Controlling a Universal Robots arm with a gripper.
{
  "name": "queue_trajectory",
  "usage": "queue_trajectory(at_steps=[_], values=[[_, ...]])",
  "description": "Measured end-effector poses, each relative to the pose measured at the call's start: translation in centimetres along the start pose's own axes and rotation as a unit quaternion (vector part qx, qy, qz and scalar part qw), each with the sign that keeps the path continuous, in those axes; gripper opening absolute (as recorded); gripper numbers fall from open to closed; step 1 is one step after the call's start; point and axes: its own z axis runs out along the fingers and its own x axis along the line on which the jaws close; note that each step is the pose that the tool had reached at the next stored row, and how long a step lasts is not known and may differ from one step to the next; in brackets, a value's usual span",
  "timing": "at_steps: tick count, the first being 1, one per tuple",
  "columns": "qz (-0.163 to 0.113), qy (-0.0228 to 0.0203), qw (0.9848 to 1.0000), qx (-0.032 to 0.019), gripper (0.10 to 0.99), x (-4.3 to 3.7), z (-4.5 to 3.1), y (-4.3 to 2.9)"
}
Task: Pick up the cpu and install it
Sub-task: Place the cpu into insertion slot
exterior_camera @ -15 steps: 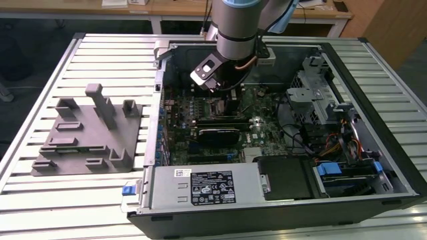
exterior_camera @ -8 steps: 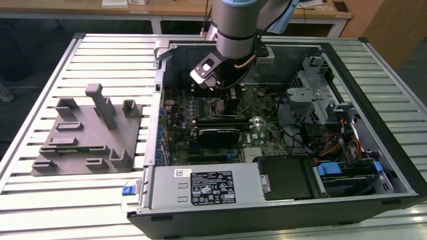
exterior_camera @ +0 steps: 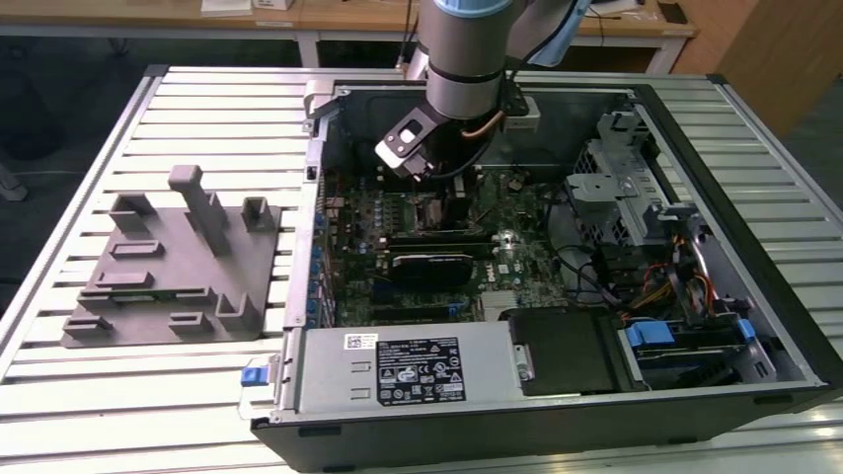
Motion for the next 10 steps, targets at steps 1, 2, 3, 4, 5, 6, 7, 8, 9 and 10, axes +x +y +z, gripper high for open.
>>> queue_trajectory(at_steps=[1, 2, 3, 4, 5, 6, 7, 8, 9, 10], values=[[0.000, 0.0000, 1.0000, 0.0000, 0.541, 0.05, 0.01, -0.01], [0.000, 0.0000, 1.0000, 0.0000, 0.541, 0.12, 0.02, -0.02], [0.000, -0.0001, 1.0000, 0.0000, 0.541, 0.19, 0.02, -0.02], [0.000, -0.0006, 1.0000, 0.0000, 0.541, 0.25, 0.04, -0.02], [0.000, -0.0011, 1.0000, 0.0000, 0.541, 0.28, 0.07, -0.02], [0.000, -0.0020, 1.0000, 0.0000, 0.541, 0.31, 0.11, -0.02], [0.000, -0.0031, 1.0000, 0.0000, 0.541, 0.33, 0.18, -0.03], [0.000, -0.0039, 1.0000, 0.0000, 0.541, 0.36, 0.25, -0.03], [0.000, -0.0045, 1.0000, 0.0000, 0.541, 0.38, 0.31, -0.02], [0.000, -0.0046, 1.0000, 0.0001, 0.541, 0.38, 0.31, -0.02]])
